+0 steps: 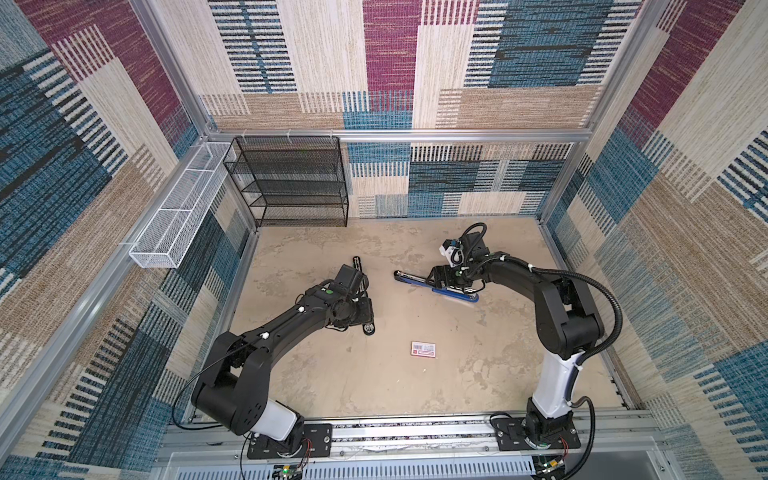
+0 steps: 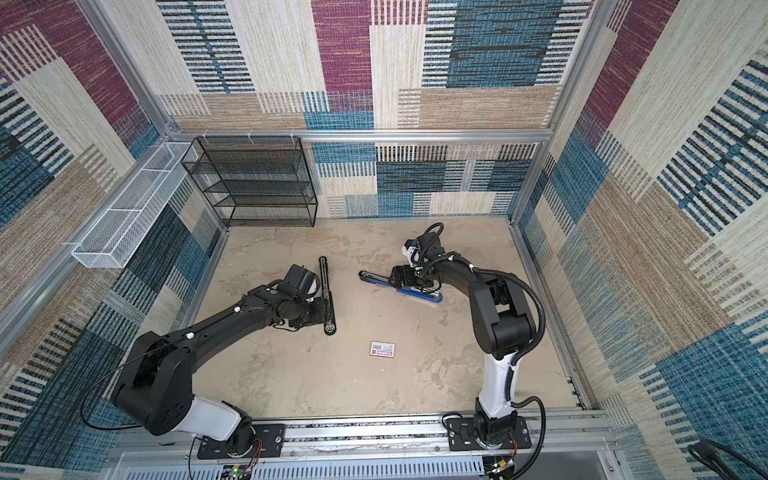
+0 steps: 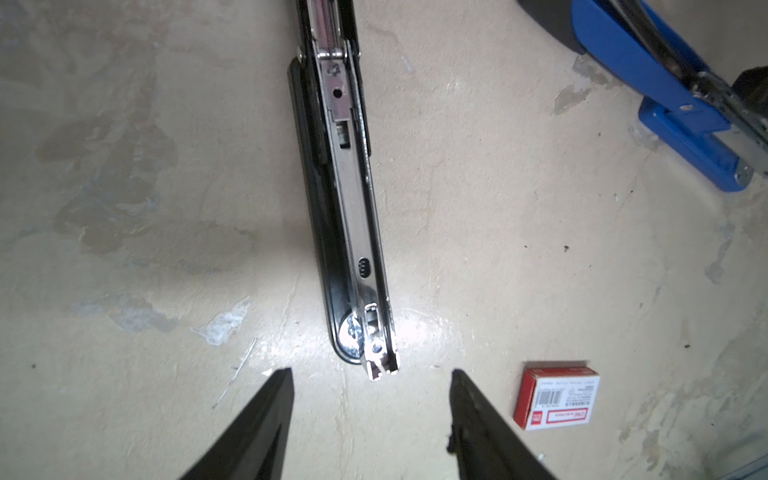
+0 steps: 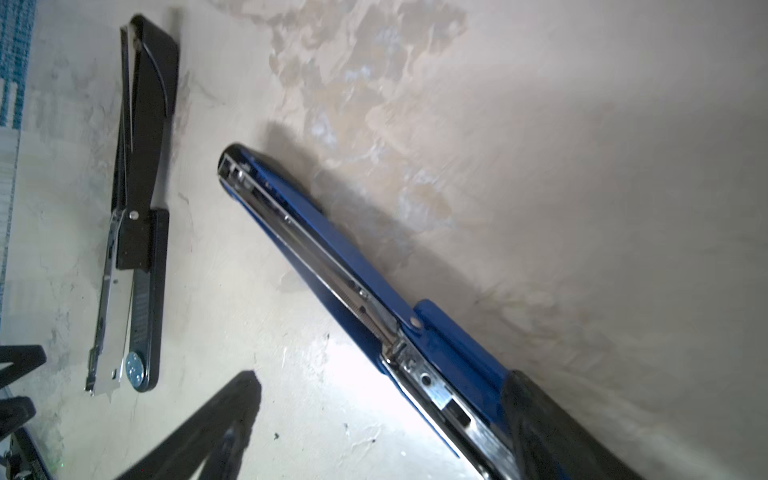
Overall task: Load the staples into the stapler
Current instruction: 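Move the right gripper over the opened blue stapler and lower toward it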
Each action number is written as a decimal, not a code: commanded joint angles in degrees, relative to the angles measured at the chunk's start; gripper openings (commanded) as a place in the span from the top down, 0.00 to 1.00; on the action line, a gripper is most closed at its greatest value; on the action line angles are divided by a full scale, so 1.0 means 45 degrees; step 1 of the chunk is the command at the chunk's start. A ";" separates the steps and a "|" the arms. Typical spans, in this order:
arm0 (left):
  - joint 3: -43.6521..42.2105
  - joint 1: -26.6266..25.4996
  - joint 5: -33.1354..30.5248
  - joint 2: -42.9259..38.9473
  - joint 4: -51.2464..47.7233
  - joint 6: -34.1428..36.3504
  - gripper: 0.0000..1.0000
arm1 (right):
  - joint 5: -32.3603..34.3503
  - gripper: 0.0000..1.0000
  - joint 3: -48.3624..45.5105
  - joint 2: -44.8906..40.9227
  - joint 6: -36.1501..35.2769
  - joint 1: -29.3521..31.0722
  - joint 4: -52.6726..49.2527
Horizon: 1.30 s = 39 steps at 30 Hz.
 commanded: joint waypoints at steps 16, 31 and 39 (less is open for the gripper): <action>0.1089 0.0033 -0.0711 0.1580 0.0081 0.0119 0.37 | 0.2951 0.58 0.0627 0.1390 0.1069 0.1713 0.0747; 0.1947 0.0033 -0.1060 0.2950 -0.0071 0.0427 0.37 | 0.5028 0.69 0.3817 0.3110 0.1728 0.1693 0.0953; 0.2589 0.0014 -0.1261 0.3834 -0.0343 0.1011 0.41 | 0.4960 0.67 0.5183 0.3826 0.2065 0.1674 0.0652</action>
